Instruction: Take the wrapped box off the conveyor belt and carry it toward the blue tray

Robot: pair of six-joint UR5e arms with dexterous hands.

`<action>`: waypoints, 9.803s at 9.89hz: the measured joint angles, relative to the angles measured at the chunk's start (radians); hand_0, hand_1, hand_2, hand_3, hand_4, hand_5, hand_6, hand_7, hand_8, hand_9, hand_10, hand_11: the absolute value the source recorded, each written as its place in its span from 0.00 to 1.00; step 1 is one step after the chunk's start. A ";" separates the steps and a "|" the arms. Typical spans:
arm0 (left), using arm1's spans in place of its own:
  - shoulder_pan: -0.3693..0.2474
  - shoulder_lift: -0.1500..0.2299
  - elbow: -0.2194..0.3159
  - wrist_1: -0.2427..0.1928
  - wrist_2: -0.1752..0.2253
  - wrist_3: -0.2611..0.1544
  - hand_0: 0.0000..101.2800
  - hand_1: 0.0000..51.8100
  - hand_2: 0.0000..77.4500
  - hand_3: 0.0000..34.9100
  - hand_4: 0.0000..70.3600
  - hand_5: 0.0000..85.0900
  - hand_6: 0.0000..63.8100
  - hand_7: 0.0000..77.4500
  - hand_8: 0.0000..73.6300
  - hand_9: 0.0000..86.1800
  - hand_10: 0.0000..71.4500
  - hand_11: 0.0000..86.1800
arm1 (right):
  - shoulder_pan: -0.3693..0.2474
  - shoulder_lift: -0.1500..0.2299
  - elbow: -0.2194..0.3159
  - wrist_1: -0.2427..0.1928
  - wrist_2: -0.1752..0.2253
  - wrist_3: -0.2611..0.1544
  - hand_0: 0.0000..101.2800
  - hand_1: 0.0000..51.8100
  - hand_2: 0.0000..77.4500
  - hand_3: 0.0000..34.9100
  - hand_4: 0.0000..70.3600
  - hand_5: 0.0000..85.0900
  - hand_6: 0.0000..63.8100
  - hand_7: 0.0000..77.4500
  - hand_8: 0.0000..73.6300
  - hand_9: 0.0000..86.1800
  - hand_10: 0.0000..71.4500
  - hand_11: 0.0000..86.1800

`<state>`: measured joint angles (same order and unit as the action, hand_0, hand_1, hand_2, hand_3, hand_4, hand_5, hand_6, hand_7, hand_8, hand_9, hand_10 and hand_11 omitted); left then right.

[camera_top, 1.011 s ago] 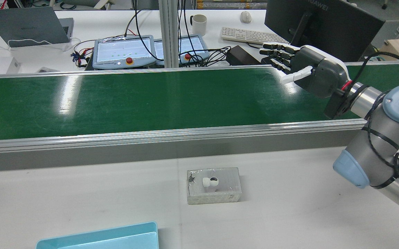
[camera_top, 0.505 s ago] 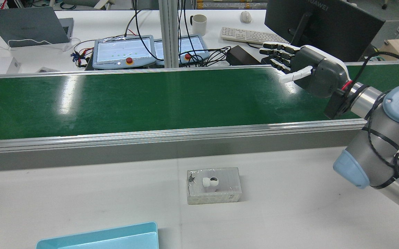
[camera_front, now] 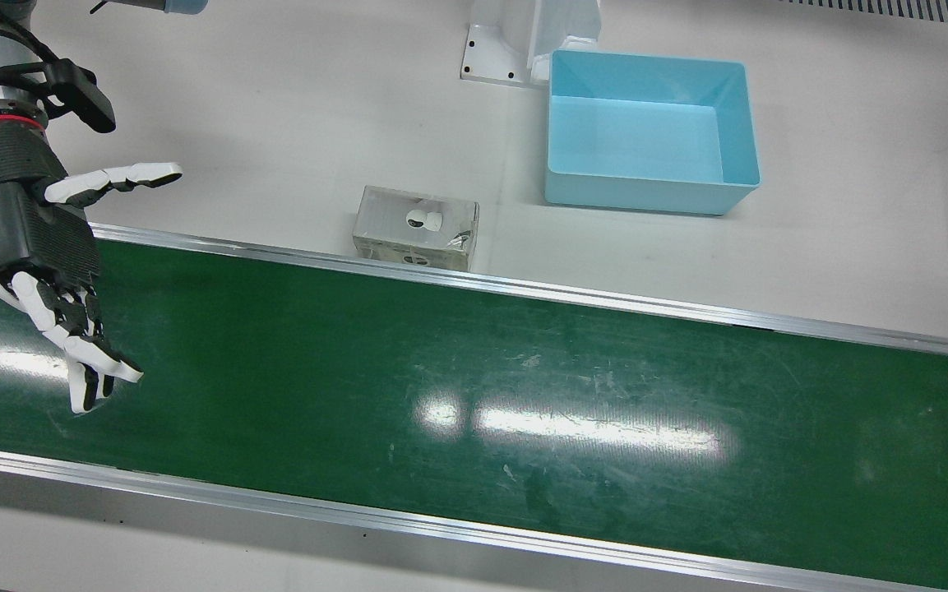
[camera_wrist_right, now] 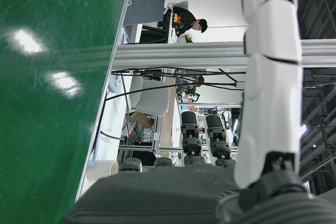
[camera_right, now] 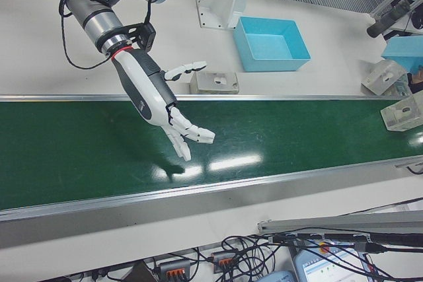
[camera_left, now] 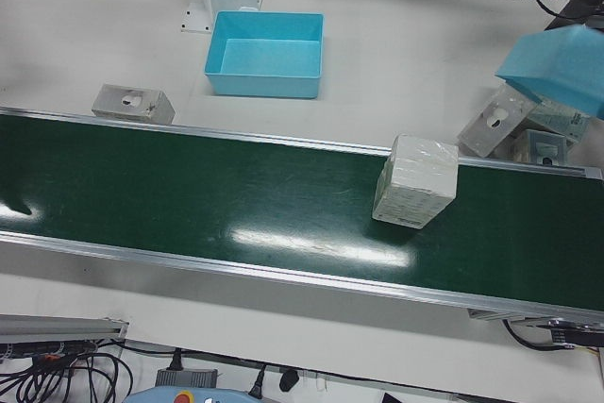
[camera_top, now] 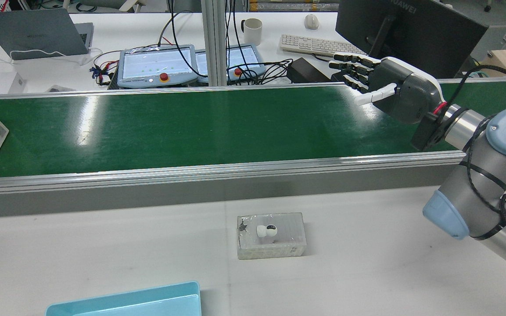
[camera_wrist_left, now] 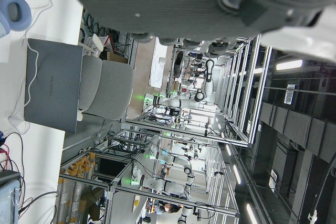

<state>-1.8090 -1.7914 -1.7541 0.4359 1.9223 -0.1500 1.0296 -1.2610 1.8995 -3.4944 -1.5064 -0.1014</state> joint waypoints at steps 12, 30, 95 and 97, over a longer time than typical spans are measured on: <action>0.000 0.000 0.000 0.000 0.000 0.000 0.00 0.00 0.01 0.00 0.00 0.01 0.00 0.01 0.01 0.00 0.01 0.00 | 0.000 -0.001 0.000 0.000 0.000 0.000 0.47 0.29 0.13 0.22 0.12 0.20 0.03 0.22 0.00 0.03 0.00 0.03; 0.000 0.000 0.000 0.000 0.000 0.000 0.00 0.00 0.01 0.00 0.00 0.01 0.00 0.01 0.01 0.00 0.01 0.01 | -0.002 -0.004 -0.006 0.051 0.008 -0.003 0.47 0.25 0.15 0.06 0.20 0.19 0.03 0.22 0.00 0.03 0.03 0.04; 0.000 0.000 0.000 0.000 0.000 0.000 0.00 0.00 0.01 0.00 0.00 0.01 0.00 0.01 0.01 0.00 0.01 0.00 | -0.206 0.233 -0.094 -0.088 0.188 -0.033 0.53 0.47 0.30 0.33 0.14 0.28 0.08 0.29 0.00 0.03 0.00 0.02; 0.000 0.000 0.000 0.000 0.000 0.000 0.00 0.00 0.01 0.00 0.00 0.01 0.00 0.01 0.01 0.00 0.00 0.00 | -0.222 0.230 -0.095 -0.088 0.194 -0.033 0.50 0.37 0.23 0.31 0.13 0.26 0.08 0.27 0.00 0.03 0.00 0.02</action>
<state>-1.8089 -1.7914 -1.7541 0.4359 1.9223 -0.1500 0.8073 -1.0310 1.8045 -3.5820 -1.3120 -0.1345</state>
